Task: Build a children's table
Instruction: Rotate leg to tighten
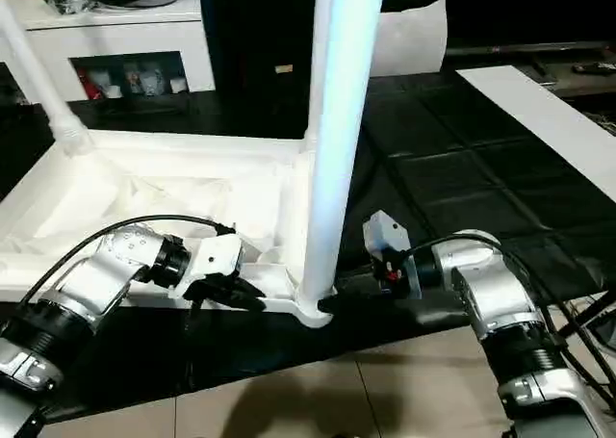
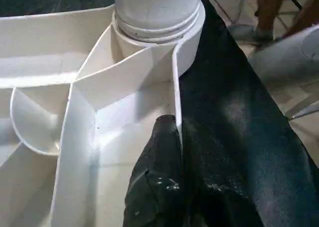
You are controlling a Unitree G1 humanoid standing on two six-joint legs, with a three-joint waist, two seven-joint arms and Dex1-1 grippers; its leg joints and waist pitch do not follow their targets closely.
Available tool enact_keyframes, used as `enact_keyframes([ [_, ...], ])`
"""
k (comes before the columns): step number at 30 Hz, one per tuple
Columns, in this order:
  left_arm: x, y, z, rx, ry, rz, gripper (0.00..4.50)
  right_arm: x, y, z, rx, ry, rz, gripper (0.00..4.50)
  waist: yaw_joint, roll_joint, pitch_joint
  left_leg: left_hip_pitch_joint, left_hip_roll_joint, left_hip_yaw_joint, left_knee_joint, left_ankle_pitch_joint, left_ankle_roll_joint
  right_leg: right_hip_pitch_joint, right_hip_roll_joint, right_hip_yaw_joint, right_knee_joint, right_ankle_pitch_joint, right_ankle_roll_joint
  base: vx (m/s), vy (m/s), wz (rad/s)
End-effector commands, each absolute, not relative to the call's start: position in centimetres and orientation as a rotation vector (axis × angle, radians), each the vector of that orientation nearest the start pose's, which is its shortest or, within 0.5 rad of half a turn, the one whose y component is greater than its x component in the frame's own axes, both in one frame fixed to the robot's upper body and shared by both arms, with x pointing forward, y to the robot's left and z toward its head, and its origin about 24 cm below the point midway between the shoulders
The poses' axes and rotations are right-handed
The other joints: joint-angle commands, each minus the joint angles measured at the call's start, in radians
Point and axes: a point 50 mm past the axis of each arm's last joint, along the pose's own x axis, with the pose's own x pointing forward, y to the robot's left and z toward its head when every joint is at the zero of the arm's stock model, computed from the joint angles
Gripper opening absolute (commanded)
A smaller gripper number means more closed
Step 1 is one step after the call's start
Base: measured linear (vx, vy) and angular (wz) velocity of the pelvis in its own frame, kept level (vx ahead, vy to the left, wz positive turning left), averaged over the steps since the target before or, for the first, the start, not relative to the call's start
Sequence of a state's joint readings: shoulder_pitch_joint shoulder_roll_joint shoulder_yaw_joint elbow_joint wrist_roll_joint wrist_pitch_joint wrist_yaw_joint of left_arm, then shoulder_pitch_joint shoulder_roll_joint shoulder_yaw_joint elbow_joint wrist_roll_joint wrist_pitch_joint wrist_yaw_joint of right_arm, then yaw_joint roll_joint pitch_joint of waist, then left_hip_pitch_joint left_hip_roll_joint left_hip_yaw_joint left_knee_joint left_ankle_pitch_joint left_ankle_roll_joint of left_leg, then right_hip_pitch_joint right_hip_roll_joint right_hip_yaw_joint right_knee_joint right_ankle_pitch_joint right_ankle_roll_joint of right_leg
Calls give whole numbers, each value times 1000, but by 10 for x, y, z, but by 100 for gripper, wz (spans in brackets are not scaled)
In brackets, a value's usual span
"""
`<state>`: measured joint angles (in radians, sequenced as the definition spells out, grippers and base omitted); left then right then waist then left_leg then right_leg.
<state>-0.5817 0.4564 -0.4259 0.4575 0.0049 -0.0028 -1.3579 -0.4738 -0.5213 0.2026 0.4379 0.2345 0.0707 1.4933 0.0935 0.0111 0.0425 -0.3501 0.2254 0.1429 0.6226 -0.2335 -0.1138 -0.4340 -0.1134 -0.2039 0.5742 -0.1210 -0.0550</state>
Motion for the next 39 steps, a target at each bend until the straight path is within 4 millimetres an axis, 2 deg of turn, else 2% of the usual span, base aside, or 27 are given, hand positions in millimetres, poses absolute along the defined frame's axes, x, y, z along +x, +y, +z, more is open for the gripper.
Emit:
enact_keyframes([
  [1,299,120,67,650,396,-1648,0,288,-172,75,-231,314,1583,265,-3,-13,-75,-14,1,20,-68,-76,89,87,-36,58,-76,-428,-11,0,0,0],
  [2,299,120,67,650,396,-1648,0,288,-171,75,-230,314,1584,241,-4,-15,-76,-15,1,20,-67,-77,88,88,-36,58,-75,-426,-10,0,0,0],
  [5,299,120,67,649,401,-1652,0,286,-171,73,-214,328,1599,229,-3,-14,-75,-15,0,21,-67,-77,87,89,-35,58,-76,-424,-11,0,0,0],
  [6,299,120,67,646,402,-1654,0,285,-171,72,-209,329,1604,208,-2,-13,-74,-15,0,21,-67,-82,87,89,-35,57,-77,-432,-8,0,0,0],
  [8,299,120,67,644,403,-1654,0,285,-171,72,-205,327,1605,194,-3,-13,-74,-15,-1,21,-67,-83,86,89,-35,57,-78,-433,-6,0,0,0],
  [12,299,120,67,639,405,-1657,0,283,-170,71,-192,326,1619,186,-3,-13,-74,-15,-1,21,-67,-83,85,89,-34,57,-78,-431,-7,0,0,0],
  [13,299,120,67,639,406,-1658,0,283,-170,70,-192,324,1621,185,-2,-8,-74,-15,0,20,-68,-80,86,89,-34,57,-76,-423,-11,0,0,0],
  [15,299,121,67,637,410,-1660,0,282,-170,69,-193,332,1621,185,-3,-12,-75,-15,0,20,-68,-81,86,90,-33,56,-77,-422,-11,0,0,0],
  [19,299,121,67,634,413,-1660,0,284,-169,68,-185,362,1575,184,-3,-11,-74,-15,-1,21,-67,-84,84,90,-33,56,-78,-427,-10,0,0,0],
  [22,299,121,66,632,413,-1658,0,287,-167,68,-88,411,1542,184,-4,-10,-73,-14,-1,20,-68,-91,81,91,-31,54,-81,-436,-7,0,0,0],
  [23,299,121,66,631,414,-1659,0,286,-166,68,-62,413,1541,240,-4,-10,-73,-14,-2,21,-68,-94,80,90,-32,53,-82,-441,-4,0,0,0],
  [26,298,121,66,629,415,-1661,0,283,-165,68,-62,426,1558,257,-8,-11,-72,-15,-4,21,-67,-105,74,89,-30,50,-86,-464,10,0,0,0],
  [29,298,121,66,630,417,-1663,0,281,-165,65,-134,416,1562,285,-6,-9,-73,-12,-4,22,-67,-106,70,86,-32,51,-88,-467,14,0,0,0],
  [34,298,121,65,636,418,-1662,0,282,-164,65,-166,380,1540,285,-6,-9,-73,-14,-2,20,-69,-100,72,89,-34,53,-83,-441,1,0,0,0],
  [39,298,121,65,640,419,-1661,0,282,-162,66,-179,372,1547,285,-7,-9,-72,-13,-5,21,-67,-115,71,88,-32,49,-89,-473,20,0,0,0],
])
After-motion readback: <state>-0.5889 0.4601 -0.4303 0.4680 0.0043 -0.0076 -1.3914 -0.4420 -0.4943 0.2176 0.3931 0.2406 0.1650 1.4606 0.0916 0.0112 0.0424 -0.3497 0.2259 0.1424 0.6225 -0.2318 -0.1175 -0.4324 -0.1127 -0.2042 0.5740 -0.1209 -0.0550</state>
